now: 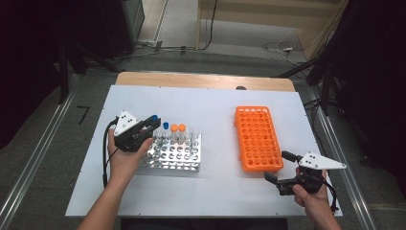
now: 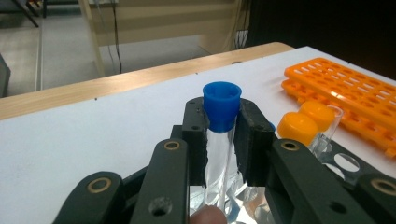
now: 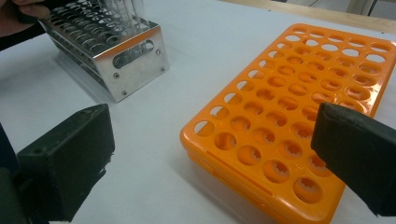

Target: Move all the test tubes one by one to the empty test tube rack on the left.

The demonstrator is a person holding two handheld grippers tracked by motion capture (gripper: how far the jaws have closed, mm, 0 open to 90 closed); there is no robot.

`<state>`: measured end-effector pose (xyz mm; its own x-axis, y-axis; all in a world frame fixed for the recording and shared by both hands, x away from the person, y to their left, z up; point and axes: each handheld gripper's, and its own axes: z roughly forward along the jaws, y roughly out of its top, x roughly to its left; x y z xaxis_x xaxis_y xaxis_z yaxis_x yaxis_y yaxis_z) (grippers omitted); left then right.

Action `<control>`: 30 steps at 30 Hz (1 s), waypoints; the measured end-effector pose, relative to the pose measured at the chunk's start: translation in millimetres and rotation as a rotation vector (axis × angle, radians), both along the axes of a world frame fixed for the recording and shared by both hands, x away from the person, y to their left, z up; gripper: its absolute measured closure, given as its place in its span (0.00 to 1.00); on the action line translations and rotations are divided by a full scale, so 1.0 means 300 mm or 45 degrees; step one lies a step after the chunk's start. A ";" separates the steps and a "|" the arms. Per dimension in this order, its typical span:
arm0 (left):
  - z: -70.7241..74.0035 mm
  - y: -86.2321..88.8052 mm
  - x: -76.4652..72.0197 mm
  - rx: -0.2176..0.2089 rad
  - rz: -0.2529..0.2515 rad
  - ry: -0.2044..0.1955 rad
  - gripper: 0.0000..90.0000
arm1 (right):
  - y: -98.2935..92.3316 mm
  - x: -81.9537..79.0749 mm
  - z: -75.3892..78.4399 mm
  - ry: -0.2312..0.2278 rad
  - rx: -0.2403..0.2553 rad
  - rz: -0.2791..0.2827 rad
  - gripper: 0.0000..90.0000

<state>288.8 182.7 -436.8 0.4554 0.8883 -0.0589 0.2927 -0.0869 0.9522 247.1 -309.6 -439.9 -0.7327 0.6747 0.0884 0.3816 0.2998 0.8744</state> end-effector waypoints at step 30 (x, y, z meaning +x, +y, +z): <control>0.034 0.008 -0.141 -0.111 -0.145 0.061 0.20 | -0.018 0.016 -0.010 -0.003 0.009 -0.030 0.00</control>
